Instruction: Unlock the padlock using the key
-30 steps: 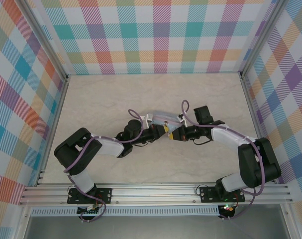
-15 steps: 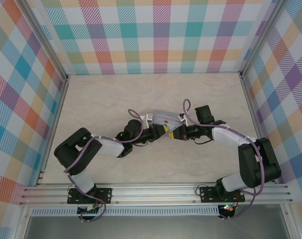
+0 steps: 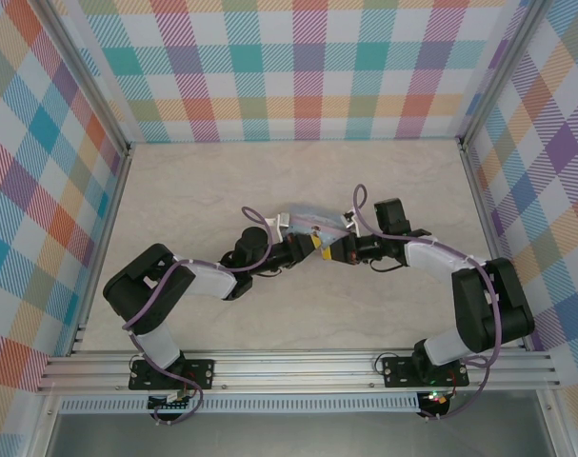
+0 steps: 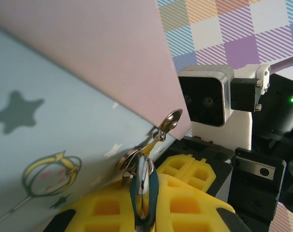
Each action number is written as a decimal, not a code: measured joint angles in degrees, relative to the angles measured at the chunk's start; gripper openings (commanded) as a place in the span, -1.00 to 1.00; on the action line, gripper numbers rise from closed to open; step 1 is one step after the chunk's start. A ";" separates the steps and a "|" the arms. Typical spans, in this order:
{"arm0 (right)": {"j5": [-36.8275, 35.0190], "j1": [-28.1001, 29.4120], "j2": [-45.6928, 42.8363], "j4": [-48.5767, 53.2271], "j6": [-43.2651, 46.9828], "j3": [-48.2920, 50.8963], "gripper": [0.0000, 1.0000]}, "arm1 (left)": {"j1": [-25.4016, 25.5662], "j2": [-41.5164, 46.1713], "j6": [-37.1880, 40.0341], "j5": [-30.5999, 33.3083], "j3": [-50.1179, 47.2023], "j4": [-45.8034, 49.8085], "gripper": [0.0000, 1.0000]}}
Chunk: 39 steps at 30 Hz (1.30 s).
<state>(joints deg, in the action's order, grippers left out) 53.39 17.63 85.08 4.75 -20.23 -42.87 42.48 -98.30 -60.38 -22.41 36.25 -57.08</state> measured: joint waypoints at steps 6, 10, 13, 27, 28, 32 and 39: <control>3.02 -1.42 0.00 -3.69 -3.23 0.02 -0.94 | -0.15 -0.61 -0.22 0.94 0.00 -3.50 -1.00; 4.02 -1.66 0.00 -7.39 -6.01 0.44 -0.94 | -0.39 -0.70 -0.31 1.51 0.00 -5.40 -1.00; 4.42 -1.86 0.00 -9.27 -7.32 0.87 -0.94 | -0.42 -0.70 -0.42 1.90 0.00 -5.92 -1.00; 5.31 -2.23 0.00 -15.63 -11.28 3.32 -0.89 | -0.35 -0.76 -1.57 2.58 -0.50 -6.80 -1.00; 5.33 -2.25 0.00 -16.11 -11.63 3.45 -0.89 | -0.35 -0.76 -1.57 2.62 -0.50 -6.88 -1.00; 5.46 -2.29 0.00 -17.07 -12.39 3.61 -0.89 | -0.35 -0.76 -1.75 2.99 -0.52 -7.19 -1.00; 5.44 -2.29 0.00 -17.86 -12.44 3.76 -0.87 | -0.24 -0.76 -1.75 3.63 -0.87 -7.82 -1.00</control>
<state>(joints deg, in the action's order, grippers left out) 58.83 15.33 85.08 -13.10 -32.67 -39.11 42.24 -99.07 -62.13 -18.79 35.38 -64.90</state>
